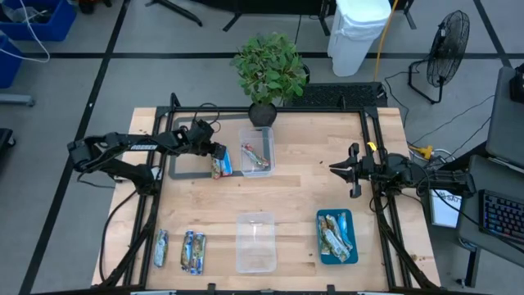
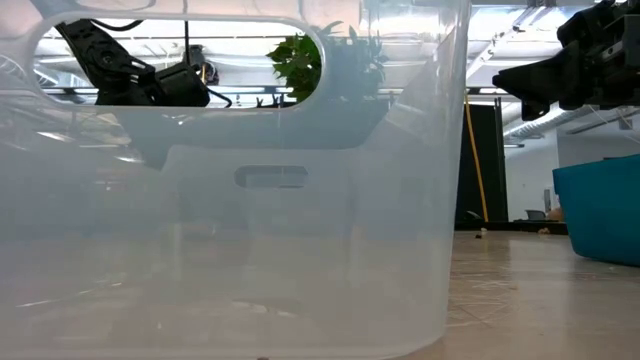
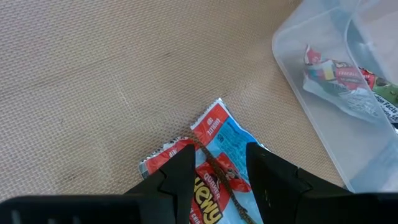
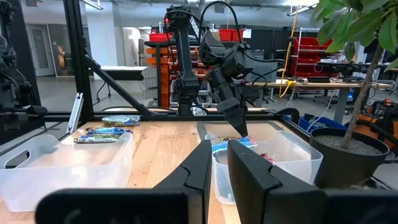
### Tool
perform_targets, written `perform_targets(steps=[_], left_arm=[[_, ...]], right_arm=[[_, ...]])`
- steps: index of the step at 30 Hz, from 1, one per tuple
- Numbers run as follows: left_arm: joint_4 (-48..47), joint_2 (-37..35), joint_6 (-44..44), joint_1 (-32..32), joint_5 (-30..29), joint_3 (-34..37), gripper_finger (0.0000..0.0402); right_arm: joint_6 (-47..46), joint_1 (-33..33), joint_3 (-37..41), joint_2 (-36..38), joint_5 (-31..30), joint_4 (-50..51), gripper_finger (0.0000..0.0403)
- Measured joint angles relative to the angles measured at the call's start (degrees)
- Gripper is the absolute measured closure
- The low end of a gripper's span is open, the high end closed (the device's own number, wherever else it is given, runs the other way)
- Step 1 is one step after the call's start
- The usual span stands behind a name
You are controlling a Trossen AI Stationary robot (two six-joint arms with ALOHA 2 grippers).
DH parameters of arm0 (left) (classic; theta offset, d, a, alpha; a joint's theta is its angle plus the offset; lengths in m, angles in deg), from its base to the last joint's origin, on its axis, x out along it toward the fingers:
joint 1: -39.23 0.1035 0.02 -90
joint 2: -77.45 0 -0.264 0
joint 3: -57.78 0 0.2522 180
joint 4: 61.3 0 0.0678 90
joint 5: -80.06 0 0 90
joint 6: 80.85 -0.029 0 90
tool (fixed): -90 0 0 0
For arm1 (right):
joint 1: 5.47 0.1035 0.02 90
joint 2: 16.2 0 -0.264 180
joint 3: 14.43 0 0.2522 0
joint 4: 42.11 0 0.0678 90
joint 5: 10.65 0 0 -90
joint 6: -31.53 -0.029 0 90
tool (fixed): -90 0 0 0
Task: Pick and place Granola Bars by type
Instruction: Put the red granola bar into the top transparent bin
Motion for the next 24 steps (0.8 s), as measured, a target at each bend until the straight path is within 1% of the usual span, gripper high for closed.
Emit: perform_targets(steps=[4, 6, 12, 24], left_arm=[[0.2, 0.5, 0.1, -0.1, -0.1, 0.0, 0.0254], [0.2, 1.1, 0.1, -0.1, 0.9, 0.0, 0.0254], [3.1, 4.4, 0.2, -0.1, 1.3, 0.0, 0.0254], [4.6, 4.8, -1.3, -0.1, 1.3, 0.0, 0.0257]], right_arm=[[0.0, 0.0, 0.0, 0.0, 0.0, 0.0, 0.0358], [0.0, 0.0, 0.0, 0.0, 0.0, 0.0, 0.0358], [0.0, 0.0, 0.0, 0.0, 0.0, 0.0, 0.0359], [0.0, 0.0, 0.0, 0.0, 0.0, 0.0, 0.0358]])
